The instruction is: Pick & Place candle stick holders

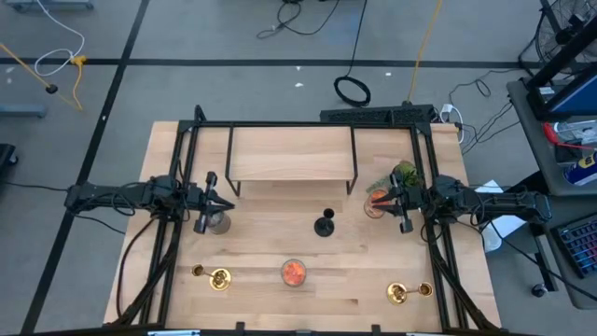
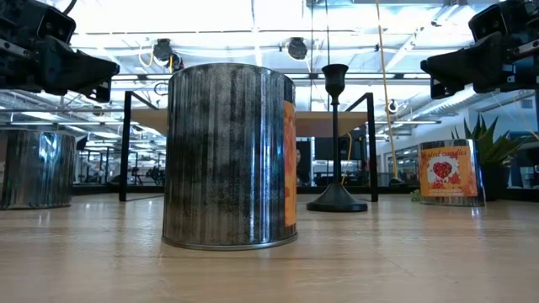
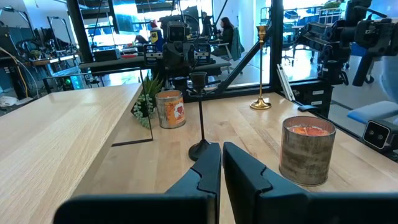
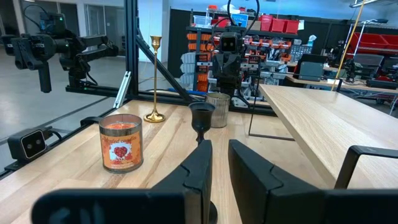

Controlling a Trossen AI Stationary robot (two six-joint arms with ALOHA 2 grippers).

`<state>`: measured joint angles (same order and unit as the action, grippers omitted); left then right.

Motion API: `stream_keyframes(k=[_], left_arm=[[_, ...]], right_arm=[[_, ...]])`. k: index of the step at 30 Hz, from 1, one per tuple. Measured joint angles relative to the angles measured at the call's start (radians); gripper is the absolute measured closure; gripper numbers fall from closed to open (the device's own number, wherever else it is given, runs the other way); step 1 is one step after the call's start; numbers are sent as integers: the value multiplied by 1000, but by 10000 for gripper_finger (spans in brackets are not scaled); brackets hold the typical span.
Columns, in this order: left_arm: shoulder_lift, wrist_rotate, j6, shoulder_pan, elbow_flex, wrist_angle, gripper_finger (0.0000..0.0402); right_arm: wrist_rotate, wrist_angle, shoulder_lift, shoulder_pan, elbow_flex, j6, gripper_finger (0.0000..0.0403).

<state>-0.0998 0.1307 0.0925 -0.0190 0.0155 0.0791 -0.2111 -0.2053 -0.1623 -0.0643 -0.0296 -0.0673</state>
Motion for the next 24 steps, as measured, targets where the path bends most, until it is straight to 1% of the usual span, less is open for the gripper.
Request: stream_keyframes(k=[16, 21, 24], left_arm=[[0, 0, 1, 0, 0, 0, 376], [0, -10, 63, 0, 0, 0, 376], [0, -10, 59, 0, 0, 0, 376]], right_arm=[[0, 0, 0, 0, 0, 0, 355], [0, 0, 0, 0, 0, 0, 355], [0, 0, 0, 0, 0, 0, 355]])
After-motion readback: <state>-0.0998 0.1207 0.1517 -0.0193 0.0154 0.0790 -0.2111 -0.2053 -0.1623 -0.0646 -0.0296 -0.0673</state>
